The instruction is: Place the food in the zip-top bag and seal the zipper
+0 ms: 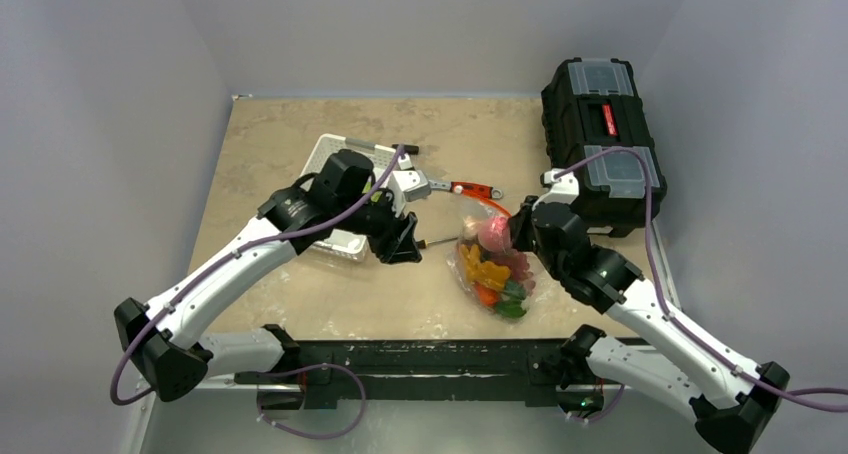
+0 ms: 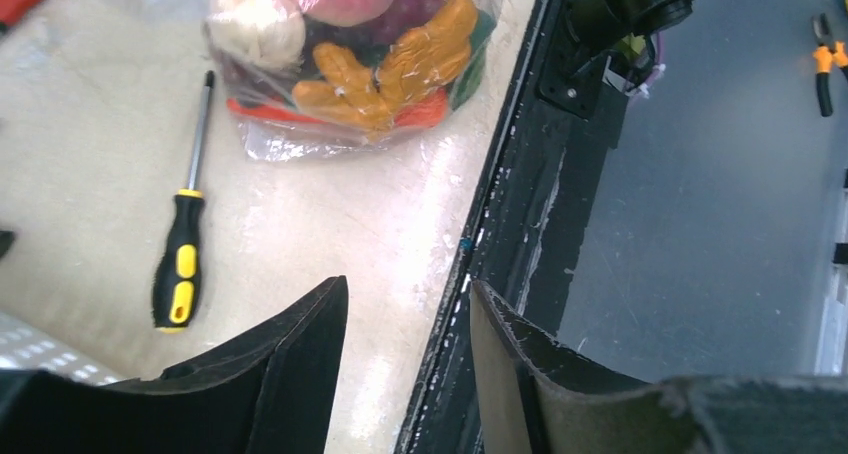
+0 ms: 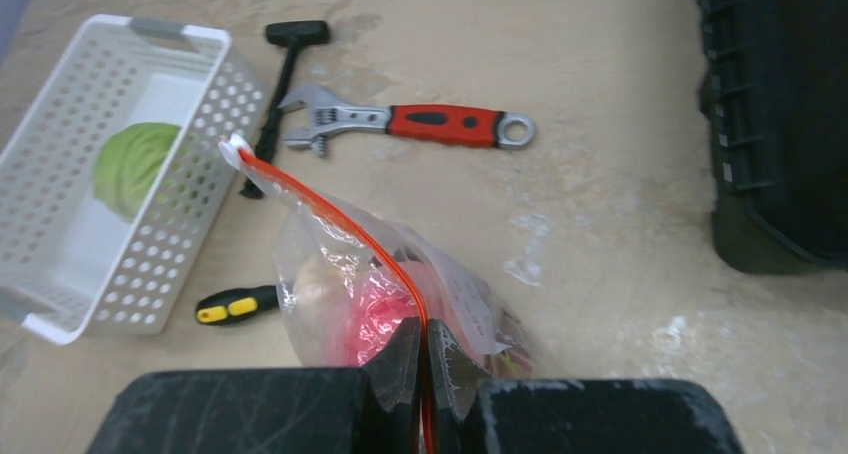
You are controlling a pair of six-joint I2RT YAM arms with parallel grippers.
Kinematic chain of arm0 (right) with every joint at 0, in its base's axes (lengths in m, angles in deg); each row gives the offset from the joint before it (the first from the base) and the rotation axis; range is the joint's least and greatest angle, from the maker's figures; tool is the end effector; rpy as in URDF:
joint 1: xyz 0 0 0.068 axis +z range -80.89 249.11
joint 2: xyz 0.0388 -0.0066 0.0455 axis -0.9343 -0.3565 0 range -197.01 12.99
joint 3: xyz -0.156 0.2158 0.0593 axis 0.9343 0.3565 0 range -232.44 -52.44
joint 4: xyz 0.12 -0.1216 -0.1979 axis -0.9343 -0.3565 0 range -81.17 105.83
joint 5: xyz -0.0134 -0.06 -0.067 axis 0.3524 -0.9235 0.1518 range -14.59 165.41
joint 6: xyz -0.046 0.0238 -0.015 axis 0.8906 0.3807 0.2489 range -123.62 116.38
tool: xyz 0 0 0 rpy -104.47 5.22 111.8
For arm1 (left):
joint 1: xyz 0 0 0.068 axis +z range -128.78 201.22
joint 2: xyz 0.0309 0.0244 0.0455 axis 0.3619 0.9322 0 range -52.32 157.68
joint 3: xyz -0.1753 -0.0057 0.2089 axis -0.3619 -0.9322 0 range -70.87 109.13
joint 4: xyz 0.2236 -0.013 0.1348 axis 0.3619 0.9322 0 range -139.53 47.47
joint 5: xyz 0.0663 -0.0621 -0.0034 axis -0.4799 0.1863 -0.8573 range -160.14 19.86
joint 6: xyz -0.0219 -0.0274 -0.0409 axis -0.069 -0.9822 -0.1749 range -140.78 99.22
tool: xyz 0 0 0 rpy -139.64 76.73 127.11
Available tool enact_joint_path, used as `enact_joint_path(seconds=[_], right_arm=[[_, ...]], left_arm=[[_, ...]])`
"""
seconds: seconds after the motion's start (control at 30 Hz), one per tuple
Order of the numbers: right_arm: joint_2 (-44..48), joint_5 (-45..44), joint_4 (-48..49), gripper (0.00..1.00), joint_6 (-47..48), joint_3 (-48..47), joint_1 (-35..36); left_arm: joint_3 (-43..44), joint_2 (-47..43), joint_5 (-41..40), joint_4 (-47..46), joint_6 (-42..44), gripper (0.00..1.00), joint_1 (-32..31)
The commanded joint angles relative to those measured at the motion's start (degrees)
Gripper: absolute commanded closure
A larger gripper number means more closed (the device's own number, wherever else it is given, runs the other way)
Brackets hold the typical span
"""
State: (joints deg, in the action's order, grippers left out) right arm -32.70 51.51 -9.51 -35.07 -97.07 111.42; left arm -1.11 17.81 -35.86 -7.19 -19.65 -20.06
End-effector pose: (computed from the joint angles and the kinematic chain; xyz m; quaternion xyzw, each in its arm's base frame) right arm 0.1408 0.1085 0.3104 0.0299 0.8381 0.1685 0.5180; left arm 0.1759 -0.1810 0.3500 0.4268 0.7734 -0.3851 0.2672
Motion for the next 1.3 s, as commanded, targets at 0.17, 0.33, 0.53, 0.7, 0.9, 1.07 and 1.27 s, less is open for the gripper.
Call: enact_joint_path(seconds=[0.17,0.33,0.53,0.7,0.9,1.07,1.27], right_arm=[[2.86,-27.31,-18.14,1.00,-10.30,-9.88,-0.30],[5.12,-34.22,-22.55,1.00,-7.85,-15.17,-0.29],[4.83,-12.36,-6.44,1.00,6.82,-10.26,-0.37],[-1.09,5.10,1.46,1.00,-0.48,-1.22,0.78],[-3.82,9.94,10.37,1.00,-6.37,6.24,7.56],[-6.48,22.64,21.56,0.99,-10.78,12.44,8.54],[-4.81,27.05,23.88,0.67,-14.36,15.79,8.66]], left_arm=[[-2.49,-12.11,-20.62,-5.86,-0.64,0.50,0.50],[-4.18,-15.43,-24.83,-8.02,-2.59,0.50,0.45],[-4.43,-16.19,-25.51,-8.42,-2.85,0.51,0.42],[-4.52,-16.15,-26.51,-8.34,-2.58,0.51,0.49],[-4.72,-15.86,-27.46,-8.33,-2.41,0.51,0.49],[-4.54,-15.62,-28.22,-8.17,-2.54,0.49,0.55],[-5.27,-16.94,-30.98,-8.96,-2.79,0.49,0.58]])
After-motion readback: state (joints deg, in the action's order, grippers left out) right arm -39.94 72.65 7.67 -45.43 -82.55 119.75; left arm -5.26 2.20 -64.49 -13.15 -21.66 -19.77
